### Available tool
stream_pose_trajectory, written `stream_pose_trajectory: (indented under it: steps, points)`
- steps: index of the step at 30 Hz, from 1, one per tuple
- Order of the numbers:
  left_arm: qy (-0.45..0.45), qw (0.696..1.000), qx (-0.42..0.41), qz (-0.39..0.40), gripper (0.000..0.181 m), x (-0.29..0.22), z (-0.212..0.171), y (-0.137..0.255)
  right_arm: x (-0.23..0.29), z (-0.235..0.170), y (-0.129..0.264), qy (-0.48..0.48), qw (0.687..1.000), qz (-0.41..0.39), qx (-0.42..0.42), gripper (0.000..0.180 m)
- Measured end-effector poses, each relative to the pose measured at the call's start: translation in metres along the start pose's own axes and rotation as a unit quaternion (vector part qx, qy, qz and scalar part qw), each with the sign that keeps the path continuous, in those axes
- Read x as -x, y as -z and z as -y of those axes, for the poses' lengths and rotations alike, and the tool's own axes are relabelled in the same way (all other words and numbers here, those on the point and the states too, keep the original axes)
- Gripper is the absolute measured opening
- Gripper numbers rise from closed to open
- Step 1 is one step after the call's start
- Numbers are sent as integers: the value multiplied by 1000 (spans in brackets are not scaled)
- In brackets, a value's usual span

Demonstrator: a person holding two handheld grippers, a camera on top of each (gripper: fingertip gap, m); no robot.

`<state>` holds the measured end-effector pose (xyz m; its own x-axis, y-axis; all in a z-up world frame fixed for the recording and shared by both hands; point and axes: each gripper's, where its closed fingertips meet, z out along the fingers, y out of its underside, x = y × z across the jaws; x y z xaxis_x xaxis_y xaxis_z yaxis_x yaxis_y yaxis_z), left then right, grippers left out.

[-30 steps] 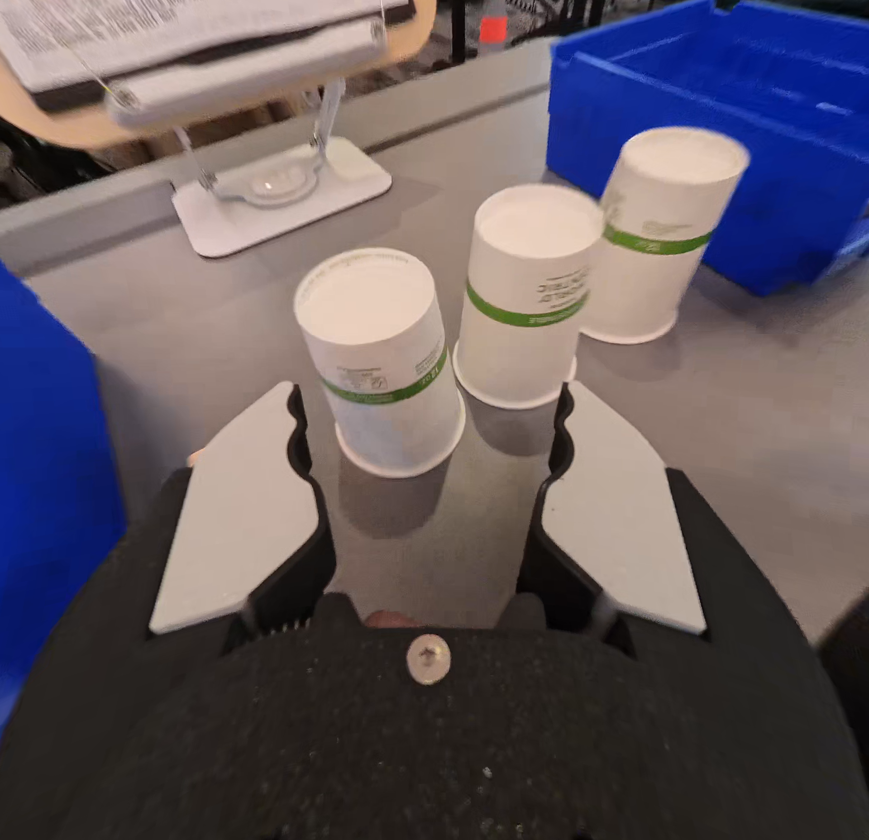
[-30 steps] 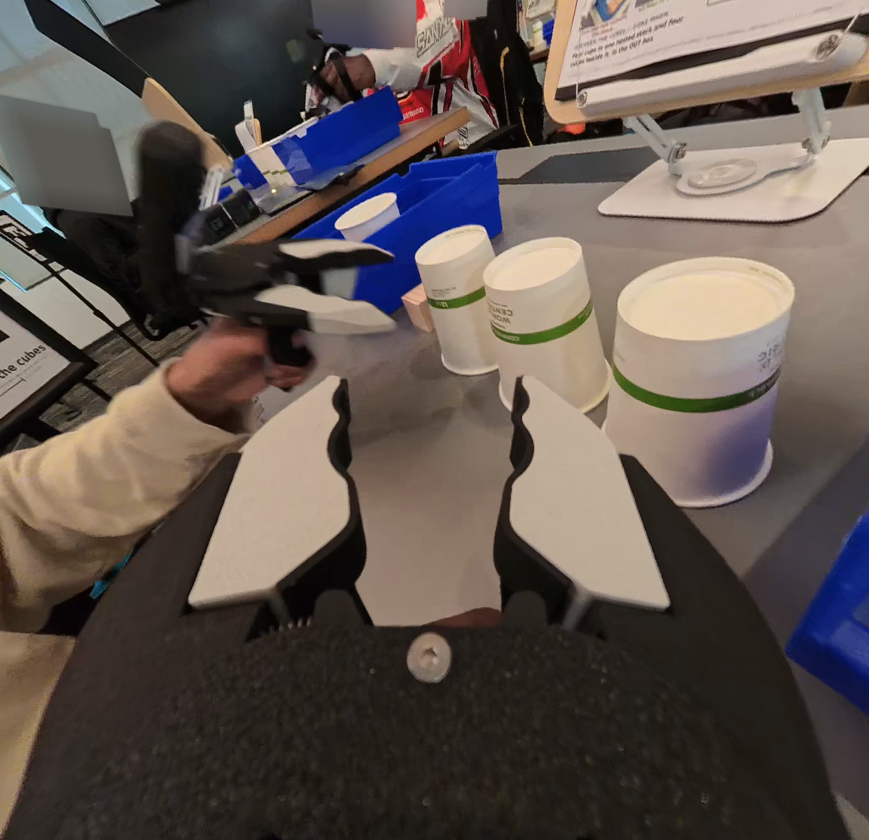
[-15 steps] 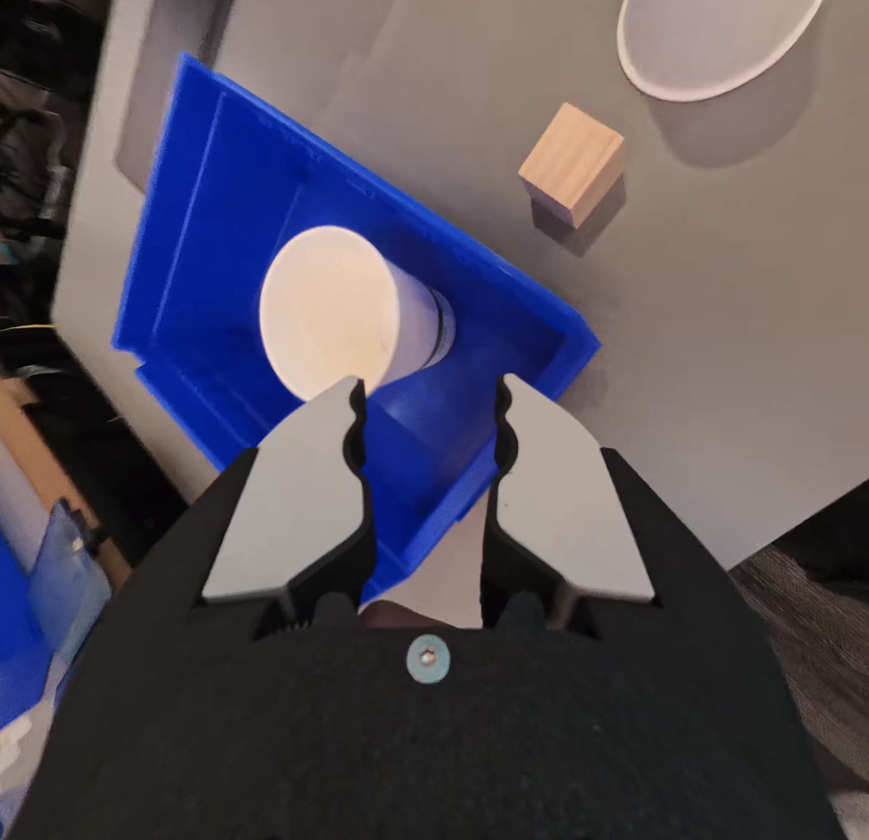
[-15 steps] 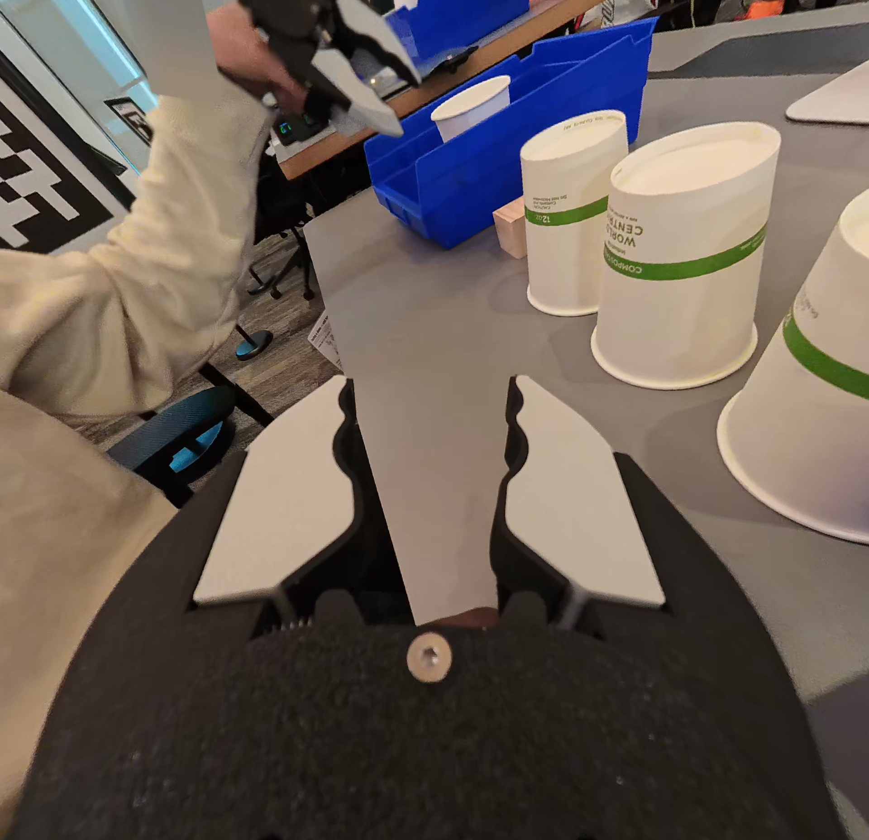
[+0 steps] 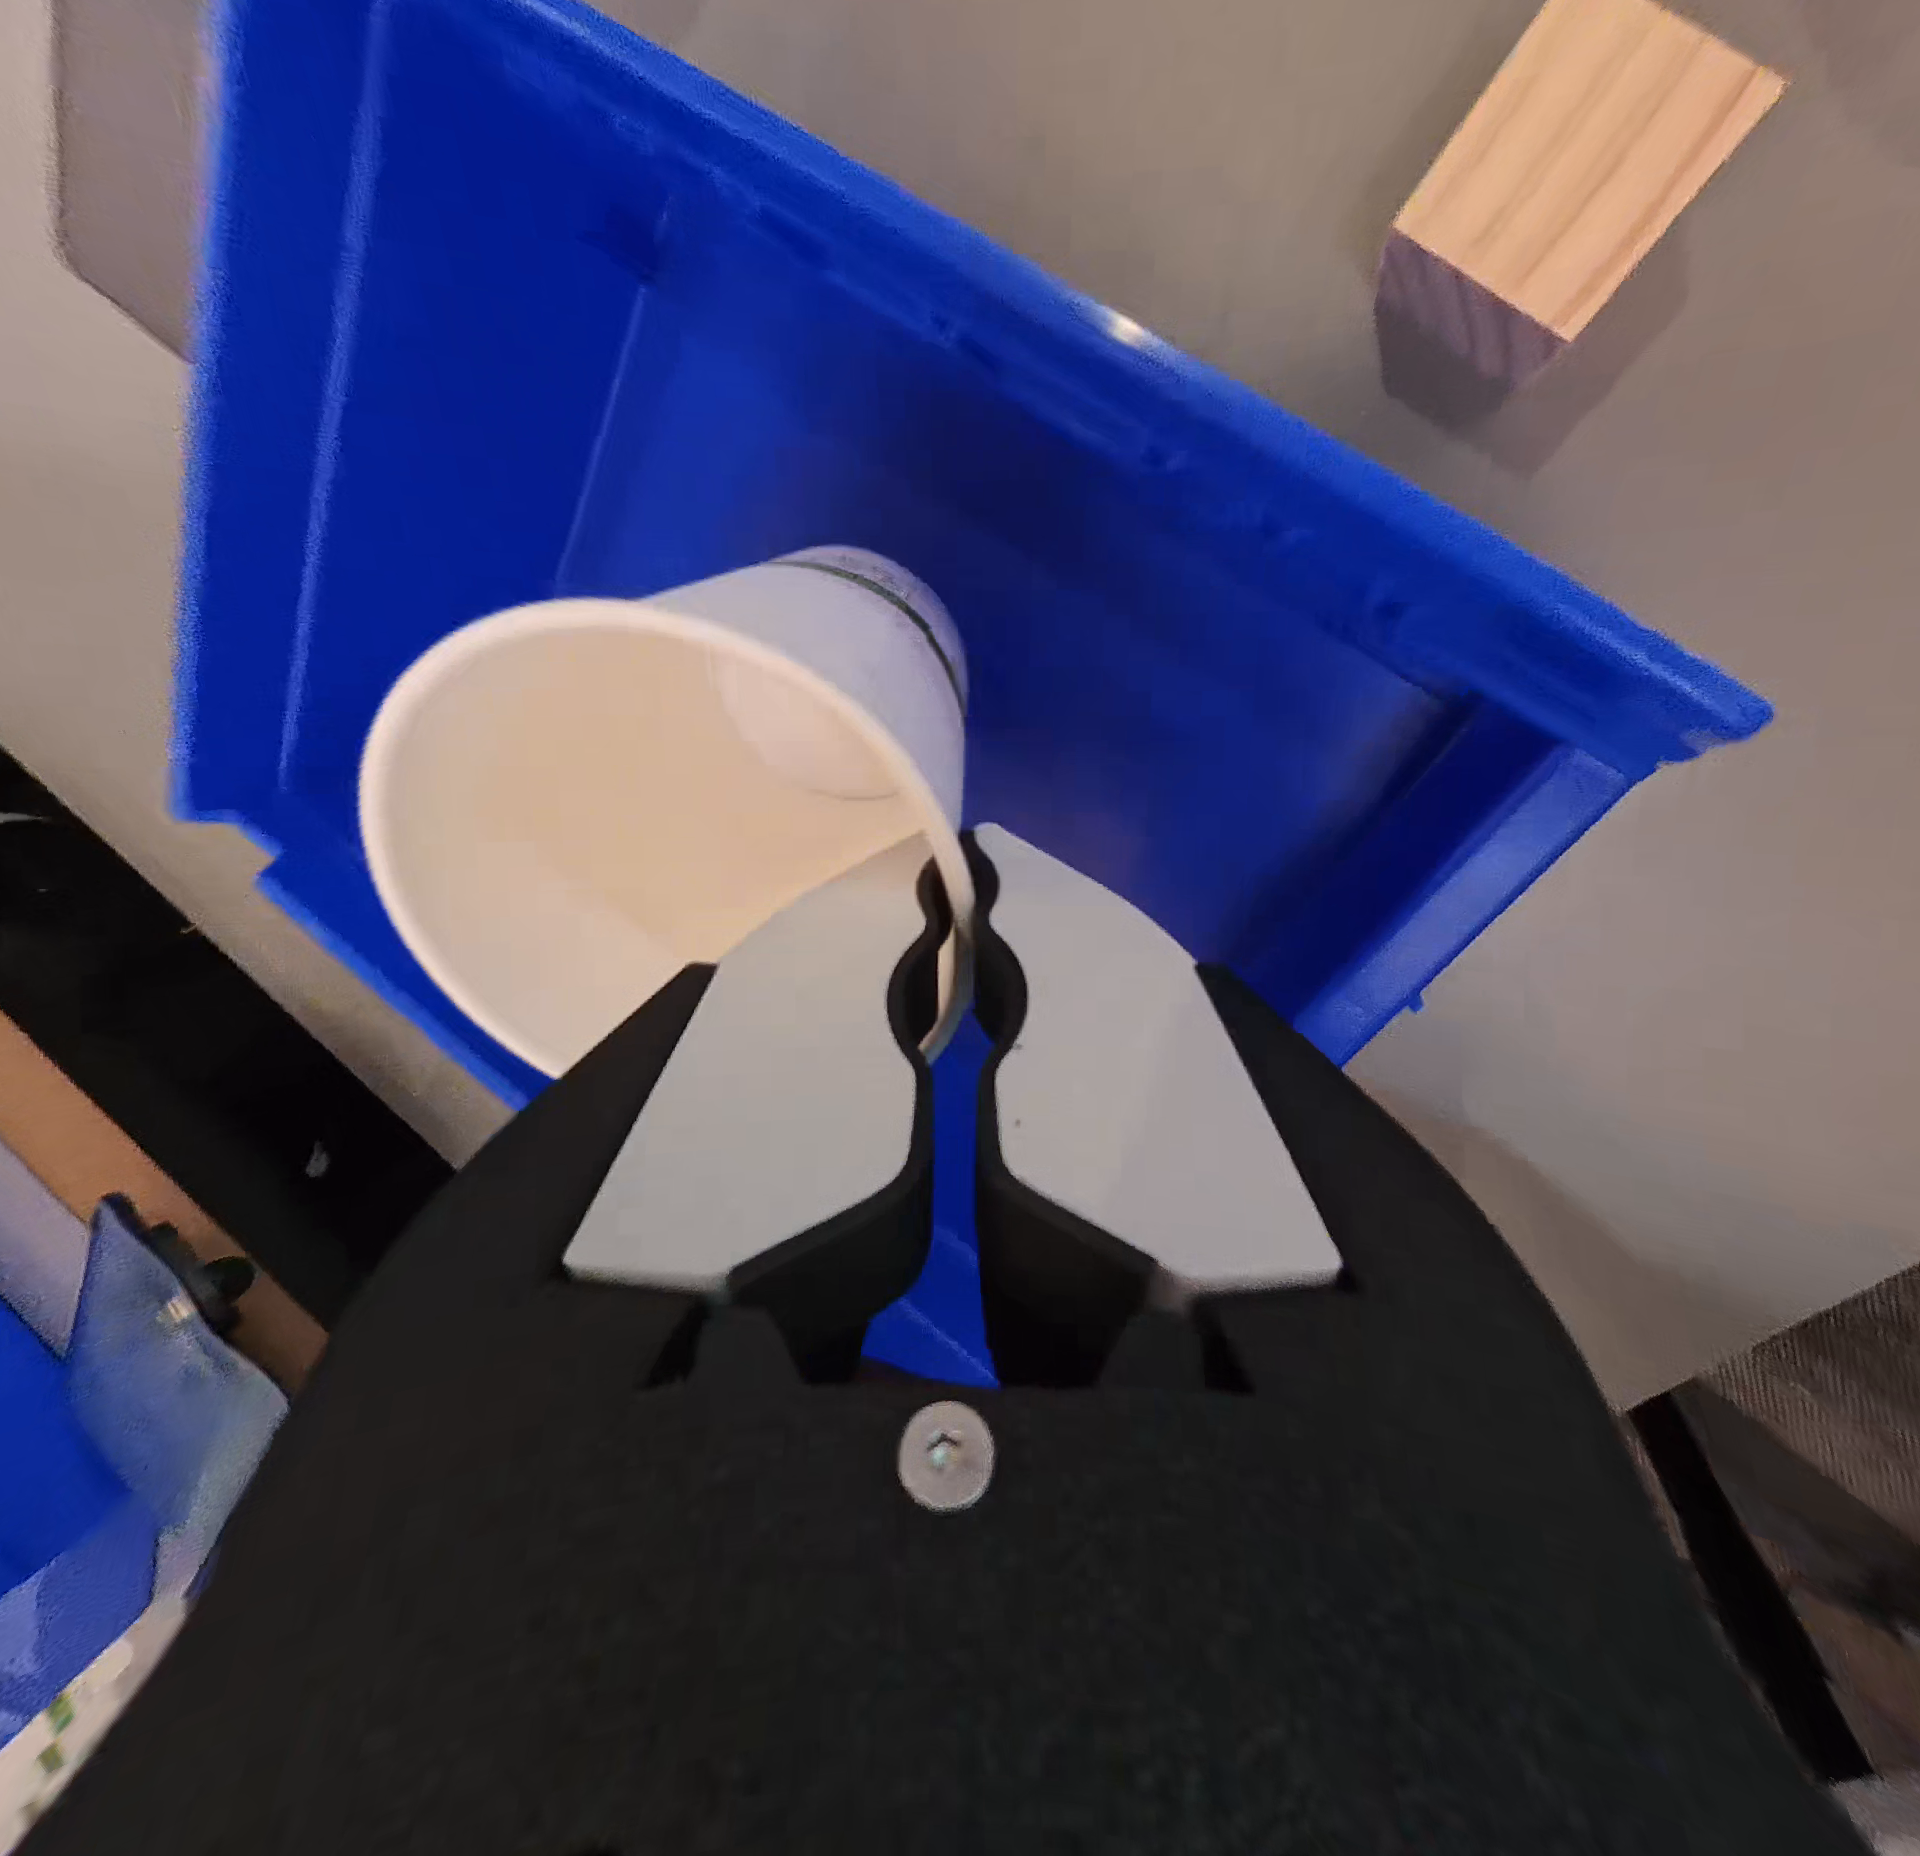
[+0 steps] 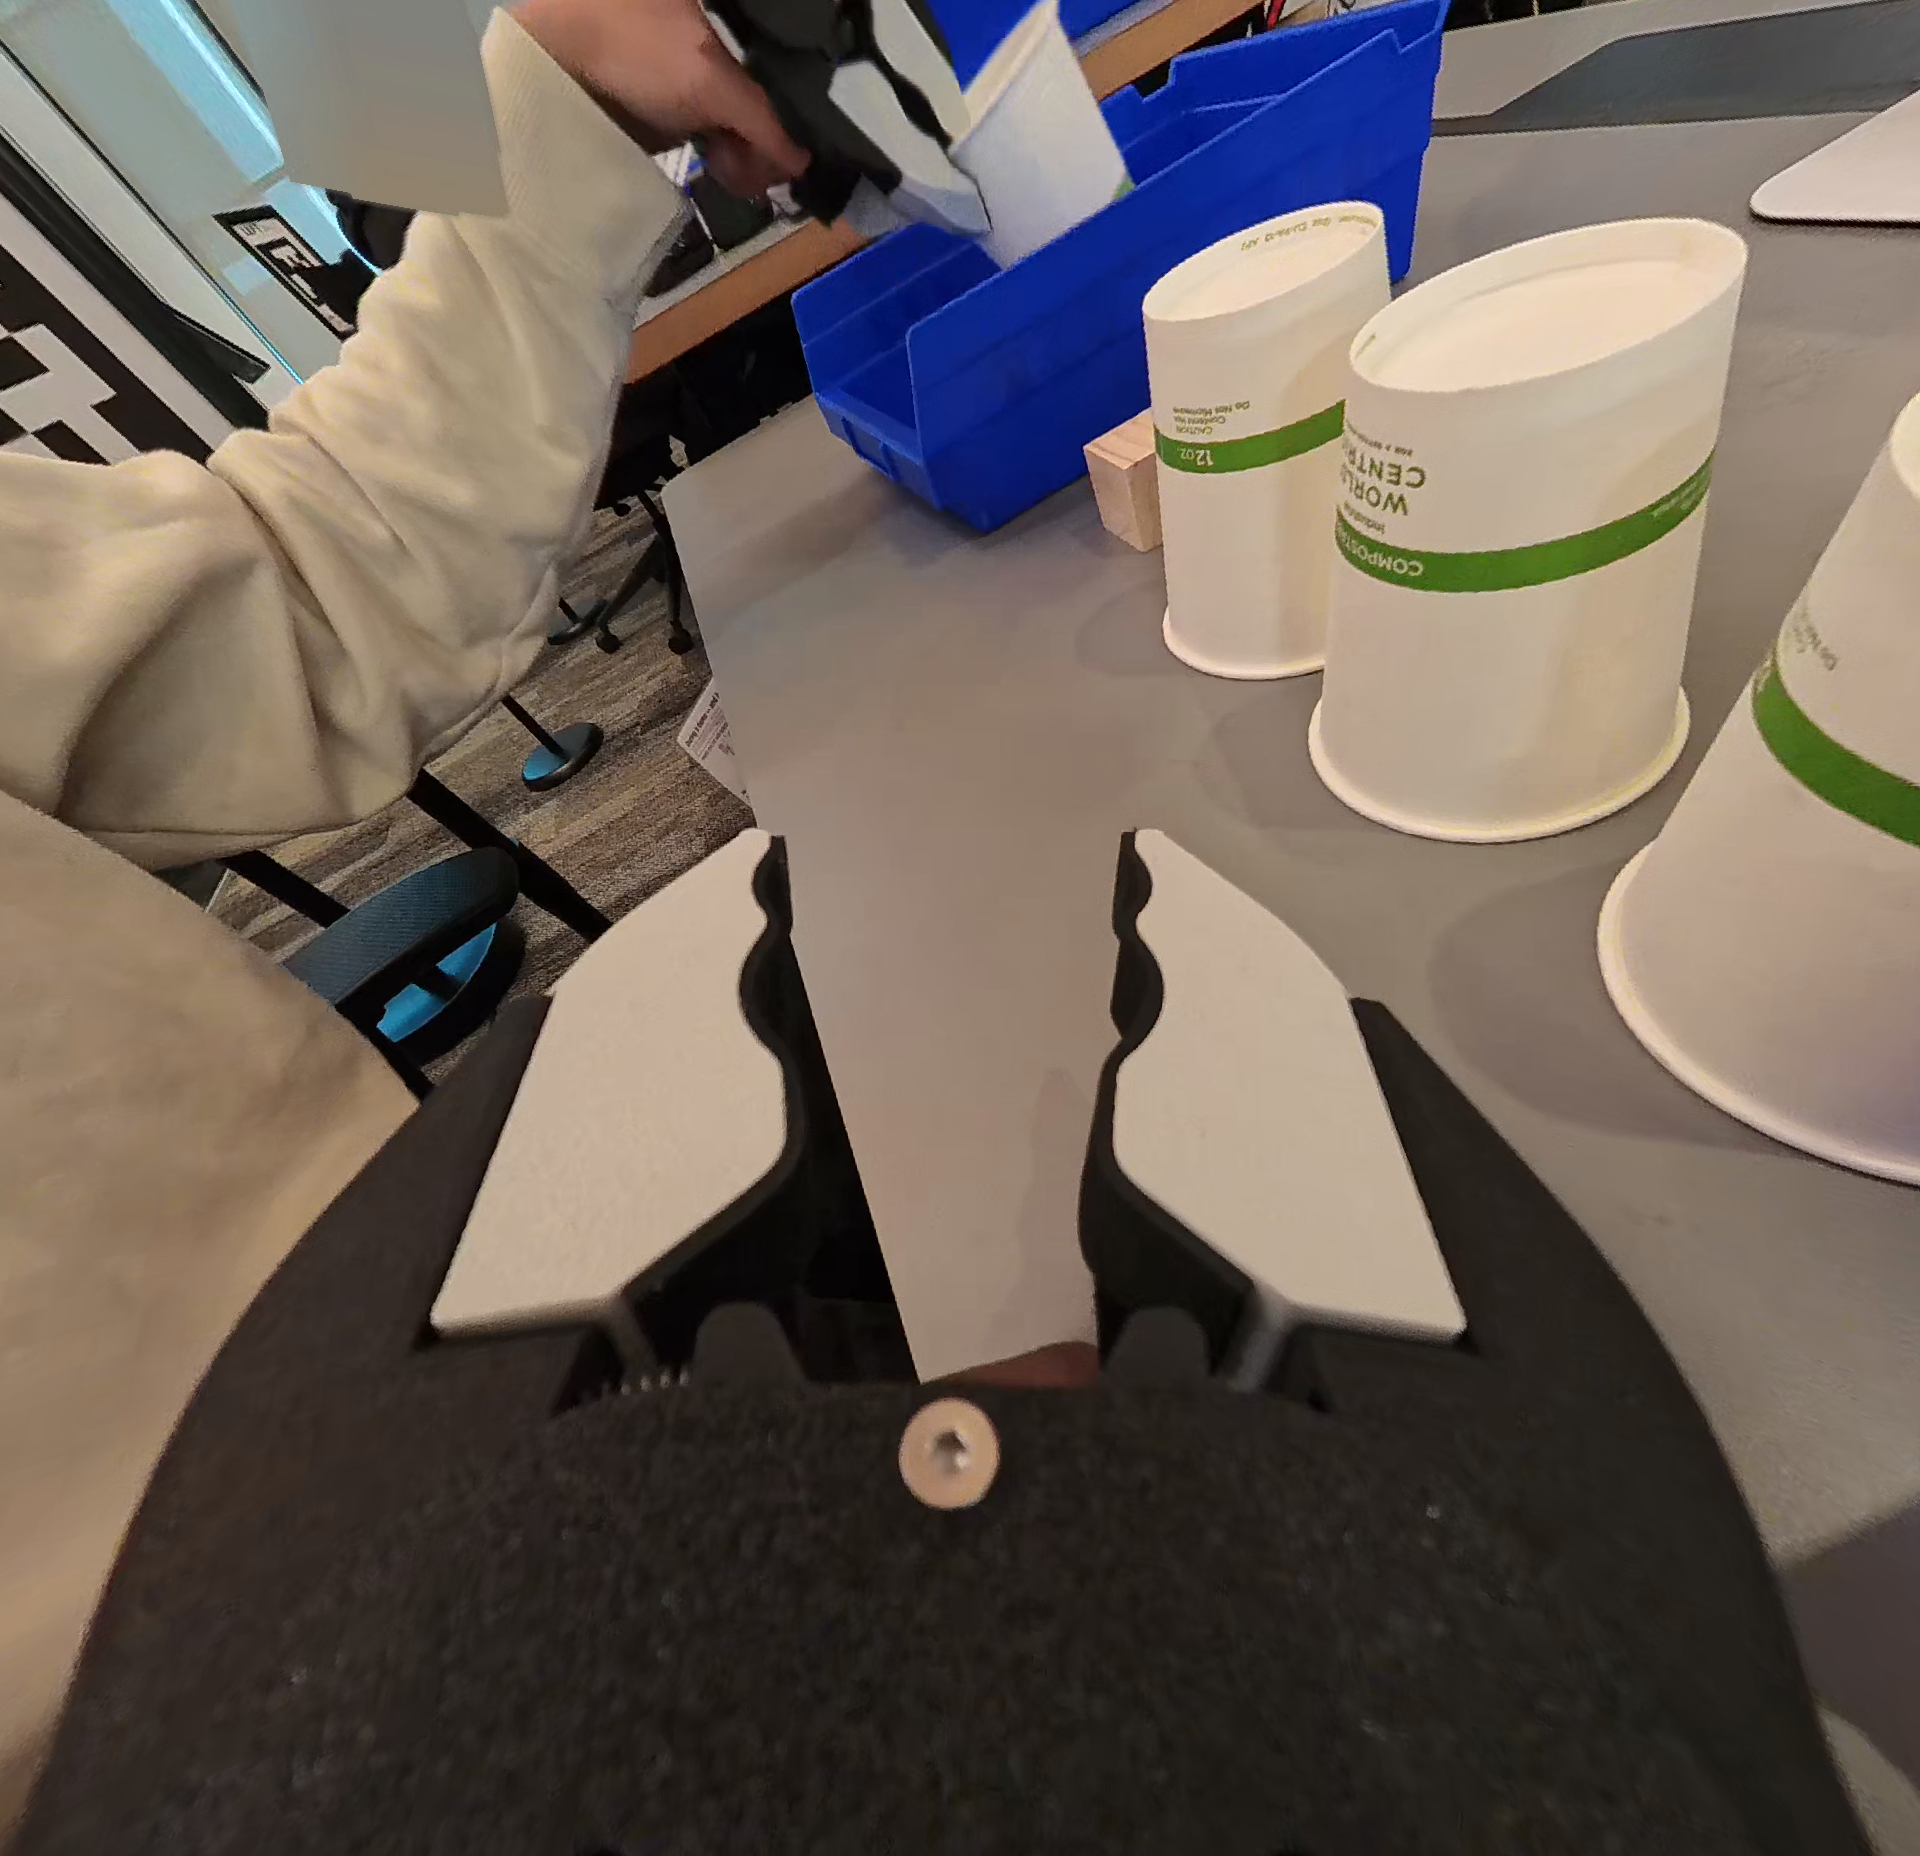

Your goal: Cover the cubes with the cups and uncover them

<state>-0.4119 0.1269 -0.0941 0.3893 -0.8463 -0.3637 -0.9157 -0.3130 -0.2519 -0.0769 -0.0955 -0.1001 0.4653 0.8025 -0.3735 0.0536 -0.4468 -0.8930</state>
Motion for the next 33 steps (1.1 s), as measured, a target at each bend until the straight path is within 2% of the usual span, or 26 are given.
stream_pose_trajectory:
  steps: [3,6,9,15,19,22,25,27,29,33]
  points:
    - [24,997,-71,17,1,10,9,30,-1,2,0,3,1000,-4,1,59]
    - [31,975,-220,-28,1,-9,41,81,-4,12,0,3,1000,-7,-14,58]
    - [14,921,-372,-112,1,-51,80,133,-3,35,-1,4,999,4,-54,58]
    - [-7,814,-528,-243,0,-131,135,172,3,87,-10,15,990,47,-135,68]
    - [-11,768,-556,-317,0,-173,162,162,3,108,-31,-1,986,65,-156,89]
    - [-9,748,-558,-359,0,-194,178,152,6,115,-45,8,984,73,-160,96]
    - [-15,743,-549,-382,0,-209,188,142,5,124,-47,24,982,66,-178,96]
    - [-15,734,-551,-397,0,-214,193,141,2,120,-50,34,985,63,-159,93]
    - [-13,727,-552,-408,0,-218,197,141,1,120,-50,49,984,56,-163,84]
    - [-12,733,-546,-405,1,-222,201,134,-5,119,-45,49,985,47,-158,83]
